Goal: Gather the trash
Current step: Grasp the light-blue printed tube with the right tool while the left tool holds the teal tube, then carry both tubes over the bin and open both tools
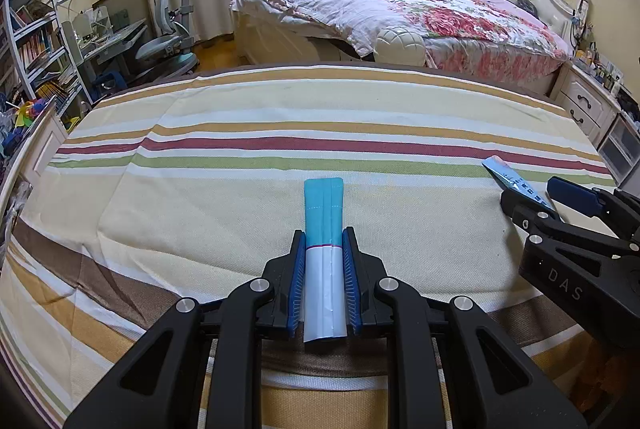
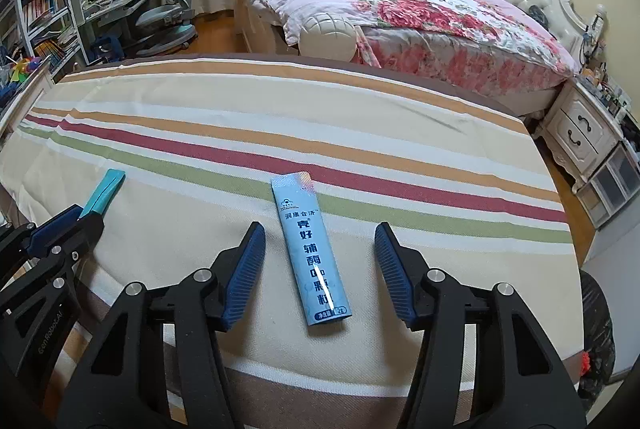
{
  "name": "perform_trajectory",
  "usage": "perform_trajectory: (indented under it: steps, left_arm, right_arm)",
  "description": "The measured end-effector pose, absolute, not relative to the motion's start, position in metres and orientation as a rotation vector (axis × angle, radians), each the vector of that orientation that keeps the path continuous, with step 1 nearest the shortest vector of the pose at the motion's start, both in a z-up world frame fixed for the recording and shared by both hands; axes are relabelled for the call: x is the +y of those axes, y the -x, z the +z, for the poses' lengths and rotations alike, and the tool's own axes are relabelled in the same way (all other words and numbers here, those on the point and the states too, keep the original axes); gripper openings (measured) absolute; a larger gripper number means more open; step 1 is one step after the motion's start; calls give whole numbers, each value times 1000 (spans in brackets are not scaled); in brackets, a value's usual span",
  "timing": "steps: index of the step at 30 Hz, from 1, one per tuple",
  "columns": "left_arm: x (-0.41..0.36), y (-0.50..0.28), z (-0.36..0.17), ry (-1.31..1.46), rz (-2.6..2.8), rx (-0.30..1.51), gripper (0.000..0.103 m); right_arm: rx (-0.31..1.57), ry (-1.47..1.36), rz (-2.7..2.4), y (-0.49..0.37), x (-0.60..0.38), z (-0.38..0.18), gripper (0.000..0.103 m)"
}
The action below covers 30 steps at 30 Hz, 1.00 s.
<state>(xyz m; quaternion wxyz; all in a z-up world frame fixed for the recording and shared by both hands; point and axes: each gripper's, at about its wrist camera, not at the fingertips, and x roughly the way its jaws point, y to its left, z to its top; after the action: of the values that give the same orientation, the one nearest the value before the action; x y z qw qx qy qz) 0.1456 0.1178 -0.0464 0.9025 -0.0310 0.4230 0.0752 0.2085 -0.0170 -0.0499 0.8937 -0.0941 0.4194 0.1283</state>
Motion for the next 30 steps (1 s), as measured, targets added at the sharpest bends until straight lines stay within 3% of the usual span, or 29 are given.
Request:
perform_trajectory:
  steps: [10, 30]
  left_arm:
    - [119, -146, -46, 67, 153, 874, 19]
    - [104, -128, -37, 68, 111, 850, 19]
  right_arm:
    - [865, 216, 305, -197, -8, -48, 21]
    - [862, 155, 296, -144, -40, -40, 19]
